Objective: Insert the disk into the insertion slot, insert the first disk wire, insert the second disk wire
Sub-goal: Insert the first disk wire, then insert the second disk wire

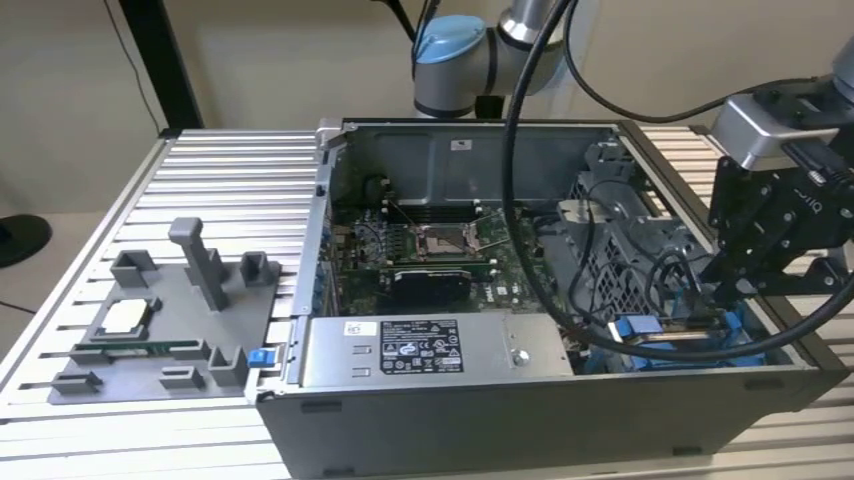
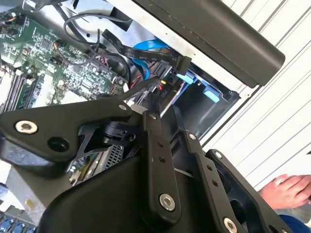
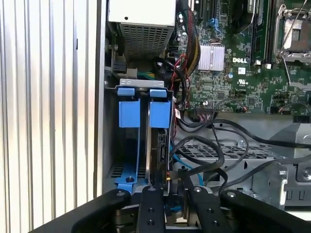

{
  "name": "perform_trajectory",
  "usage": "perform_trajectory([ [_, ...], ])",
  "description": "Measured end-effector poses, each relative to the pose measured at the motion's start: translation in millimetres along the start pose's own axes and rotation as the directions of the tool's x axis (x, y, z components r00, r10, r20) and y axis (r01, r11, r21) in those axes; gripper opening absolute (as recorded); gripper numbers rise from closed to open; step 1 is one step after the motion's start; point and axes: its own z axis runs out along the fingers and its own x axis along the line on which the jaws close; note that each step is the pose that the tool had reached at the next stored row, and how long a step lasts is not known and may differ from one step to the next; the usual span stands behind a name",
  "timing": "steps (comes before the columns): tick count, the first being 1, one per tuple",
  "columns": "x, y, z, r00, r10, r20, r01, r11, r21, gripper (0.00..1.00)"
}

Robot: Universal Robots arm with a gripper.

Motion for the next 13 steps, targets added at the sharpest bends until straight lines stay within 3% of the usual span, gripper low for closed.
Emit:
perform_trajectory([
  [8, 0.1, -4.1, 0.2, 1.0000, 0.000, 0.0003, 0.000, 1.0000, -0.0002, 0.00],
  [9, 0.1, -4.3, 0.1, 1.0000, 0.000, 0.0002, 0.000, 1.0000, -0.0002, 1.00],
  [13, 0.1, -7.5, 0.2, 1.0000, -0.001, 0.0003, 0.001, 1.0000, -0.0003, 1.00],
])
